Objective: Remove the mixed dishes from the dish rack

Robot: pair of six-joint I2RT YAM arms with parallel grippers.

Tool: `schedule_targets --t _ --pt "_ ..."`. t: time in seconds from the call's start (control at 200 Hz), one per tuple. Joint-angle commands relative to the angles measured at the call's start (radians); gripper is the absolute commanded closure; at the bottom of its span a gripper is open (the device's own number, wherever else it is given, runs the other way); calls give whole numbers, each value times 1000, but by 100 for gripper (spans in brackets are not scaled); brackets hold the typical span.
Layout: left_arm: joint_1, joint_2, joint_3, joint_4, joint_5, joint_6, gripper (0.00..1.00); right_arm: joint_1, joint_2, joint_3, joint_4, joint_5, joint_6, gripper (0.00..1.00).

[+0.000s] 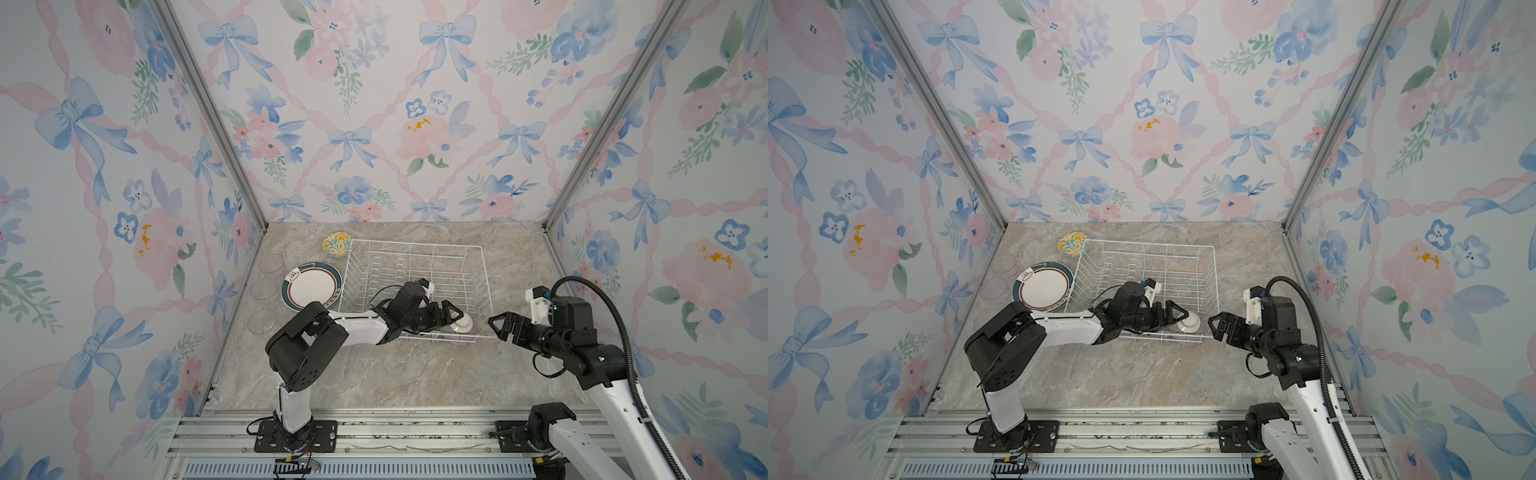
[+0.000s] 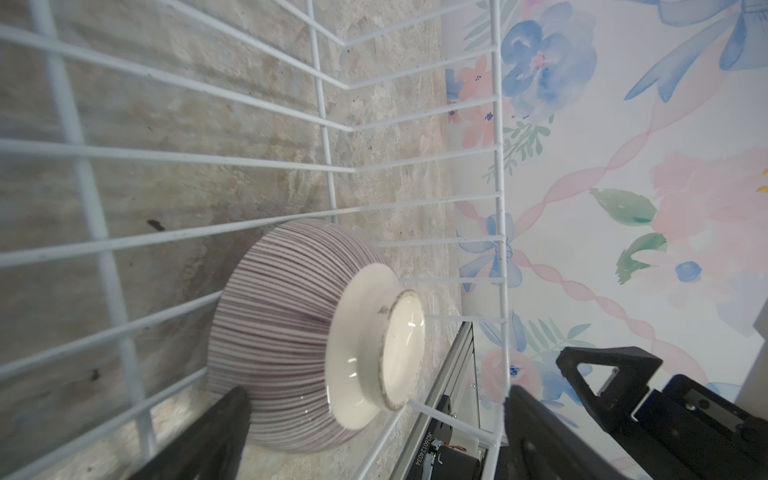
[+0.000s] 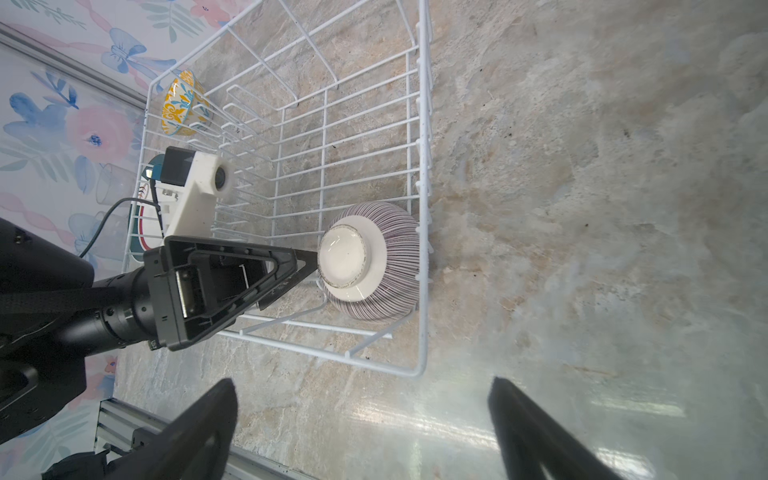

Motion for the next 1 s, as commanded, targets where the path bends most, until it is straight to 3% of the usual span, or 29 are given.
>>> schedule_targets --t 0.0,0.27,0.695,0.995 --pt "-5 -26 -25 45 -18 -21 5 -9 -3 -7 -21 -11 -10 3" --pt "-7 -38 -51 6 -63 -33 5 -10 -21 6 -39 -1 -18 3" --pt "-46 -64 29 -281 -185 78 2 -10 -17 2 -32 1 -20 3" --pt "-67 -12 69 -294 -166 68 2 -11 -13 12 -35 -6 -28 4"
